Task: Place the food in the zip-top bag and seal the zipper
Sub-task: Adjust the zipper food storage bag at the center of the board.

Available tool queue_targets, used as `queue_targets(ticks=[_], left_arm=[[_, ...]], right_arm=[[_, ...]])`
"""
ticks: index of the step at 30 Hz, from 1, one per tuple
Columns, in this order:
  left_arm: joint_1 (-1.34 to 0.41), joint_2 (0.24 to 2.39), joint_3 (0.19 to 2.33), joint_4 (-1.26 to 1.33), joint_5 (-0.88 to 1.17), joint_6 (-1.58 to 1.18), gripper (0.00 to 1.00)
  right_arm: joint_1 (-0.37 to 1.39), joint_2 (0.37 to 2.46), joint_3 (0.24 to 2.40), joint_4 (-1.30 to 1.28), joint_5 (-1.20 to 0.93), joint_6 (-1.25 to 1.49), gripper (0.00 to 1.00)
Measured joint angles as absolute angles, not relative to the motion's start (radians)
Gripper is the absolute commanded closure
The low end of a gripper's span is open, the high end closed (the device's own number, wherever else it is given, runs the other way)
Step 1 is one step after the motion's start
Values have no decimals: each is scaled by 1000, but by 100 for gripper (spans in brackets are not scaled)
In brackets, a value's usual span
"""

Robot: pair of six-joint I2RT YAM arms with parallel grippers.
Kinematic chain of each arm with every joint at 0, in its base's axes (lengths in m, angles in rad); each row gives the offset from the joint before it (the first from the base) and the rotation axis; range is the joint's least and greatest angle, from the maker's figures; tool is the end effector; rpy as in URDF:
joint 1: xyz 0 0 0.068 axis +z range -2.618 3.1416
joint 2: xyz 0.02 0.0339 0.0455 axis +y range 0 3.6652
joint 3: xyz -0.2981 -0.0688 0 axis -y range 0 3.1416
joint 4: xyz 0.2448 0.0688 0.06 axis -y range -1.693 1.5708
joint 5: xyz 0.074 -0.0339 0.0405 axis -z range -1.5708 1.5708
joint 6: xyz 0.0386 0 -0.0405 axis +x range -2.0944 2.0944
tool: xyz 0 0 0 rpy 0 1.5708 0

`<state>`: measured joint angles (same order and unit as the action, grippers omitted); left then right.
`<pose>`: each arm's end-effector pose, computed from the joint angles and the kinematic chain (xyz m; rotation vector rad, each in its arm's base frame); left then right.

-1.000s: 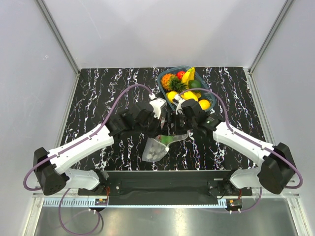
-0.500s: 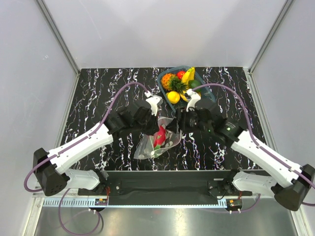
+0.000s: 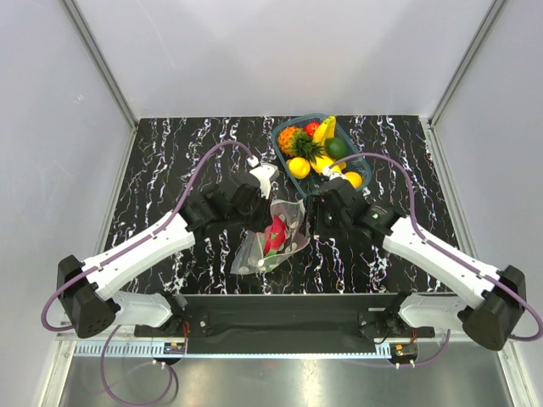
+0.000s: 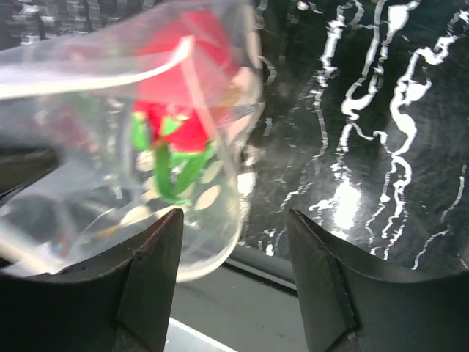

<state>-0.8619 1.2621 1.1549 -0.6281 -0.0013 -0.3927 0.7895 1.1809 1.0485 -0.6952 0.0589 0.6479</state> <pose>0.1711 -0.1994 0.3554 0.5554 2.3266 -0.6219 0.1660 0.1641 0.3335 -0.1472 2.4789 0.5821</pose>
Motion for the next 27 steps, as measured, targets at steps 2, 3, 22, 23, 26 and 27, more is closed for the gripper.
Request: queue_targets(ticks=[2,3,22,23,26,27], left_arm=[[-862,1262,1155,-631,-5,-393,100],[-862,1262,1155,-633,-9,-393,100],[-857,1327,1436,-1044,-542,-421,100],[-857,1335,1473,-1072,-569,-424,100],[-857,1340,1524,-1111,-624,-424,100],[-857,1339,1525,-1115,-634,-423,99]], right_arm=[[789,1217,1045,-692,72,651,59],[789,1232,1043,-690,75,649,69],[803,1329,1401,-751,60,564,100],[803,1348,1402,-748,60,559,100],[803,1396,1402,-748,62,546,100],[803,1411,1404,-749,64,542,100]])
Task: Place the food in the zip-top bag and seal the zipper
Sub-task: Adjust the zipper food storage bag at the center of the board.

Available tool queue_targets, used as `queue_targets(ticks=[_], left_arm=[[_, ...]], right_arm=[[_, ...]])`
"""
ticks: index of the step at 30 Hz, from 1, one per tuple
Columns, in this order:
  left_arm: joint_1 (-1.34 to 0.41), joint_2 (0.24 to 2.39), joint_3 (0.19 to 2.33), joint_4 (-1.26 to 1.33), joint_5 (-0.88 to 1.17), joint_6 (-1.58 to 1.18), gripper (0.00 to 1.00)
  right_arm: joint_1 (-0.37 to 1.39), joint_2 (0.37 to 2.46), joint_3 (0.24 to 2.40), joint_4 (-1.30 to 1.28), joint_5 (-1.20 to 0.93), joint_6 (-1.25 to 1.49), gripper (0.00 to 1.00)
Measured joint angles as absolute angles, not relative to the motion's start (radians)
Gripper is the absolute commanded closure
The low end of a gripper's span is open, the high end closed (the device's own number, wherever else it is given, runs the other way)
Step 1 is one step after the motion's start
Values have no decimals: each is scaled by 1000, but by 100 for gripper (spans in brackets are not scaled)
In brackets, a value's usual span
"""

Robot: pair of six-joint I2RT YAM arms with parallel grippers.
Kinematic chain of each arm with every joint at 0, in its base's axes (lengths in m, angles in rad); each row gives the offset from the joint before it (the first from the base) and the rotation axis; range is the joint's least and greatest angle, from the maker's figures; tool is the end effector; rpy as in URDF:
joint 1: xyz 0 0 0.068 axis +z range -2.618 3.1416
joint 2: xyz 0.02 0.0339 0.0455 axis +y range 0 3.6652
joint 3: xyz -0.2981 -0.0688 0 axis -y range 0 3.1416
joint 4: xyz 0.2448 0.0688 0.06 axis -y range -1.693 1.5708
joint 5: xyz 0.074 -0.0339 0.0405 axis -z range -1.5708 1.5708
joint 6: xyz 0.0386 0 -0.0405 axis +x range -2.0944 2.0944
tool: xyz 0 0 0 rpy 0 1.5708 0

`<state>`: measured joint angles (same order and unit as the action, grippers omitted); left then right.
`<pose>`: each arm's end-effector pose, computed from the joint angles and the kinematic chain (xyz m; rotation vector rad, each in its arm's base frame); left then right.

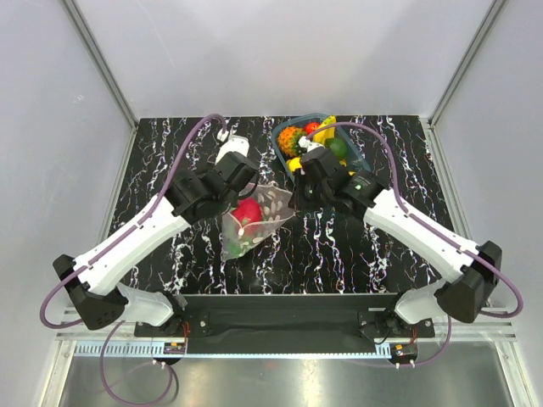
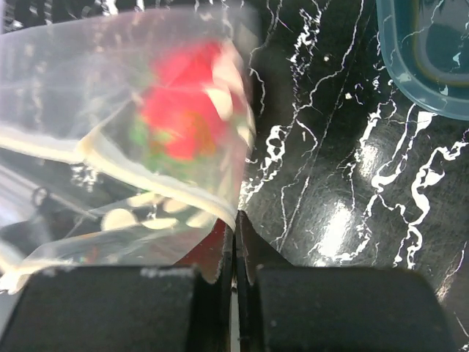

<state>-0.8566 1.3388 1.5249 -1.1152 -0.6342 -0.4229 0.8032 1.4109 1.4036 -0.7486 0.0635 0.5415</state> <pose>0.1770 -0.1693 0.4237 0.2459 2.2632 0.1468 0.2098 0.2139 0.3888 -0.2808 2.3863 0.5861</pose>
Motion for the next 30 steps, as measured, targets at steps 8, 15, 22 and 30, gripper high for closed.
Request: queue_targets(ticks=[8,15,22,30], left_arm=[[-856,1336,1448,-1083,-651,-402,100],[-856,1366,1402,-1042,-653,-389,99],[-855,1402,1449,-1058,-646,-365,99],[-853,1445,1474,-1069,-602,-303,100]], right_arm=[[799,1495,1420,-738,84,501,46],[790,1492,1419,-722,91,483,32],[658,1347,1334,-662,72,456,31],[471,1367,1305,-625,17,341,33]])
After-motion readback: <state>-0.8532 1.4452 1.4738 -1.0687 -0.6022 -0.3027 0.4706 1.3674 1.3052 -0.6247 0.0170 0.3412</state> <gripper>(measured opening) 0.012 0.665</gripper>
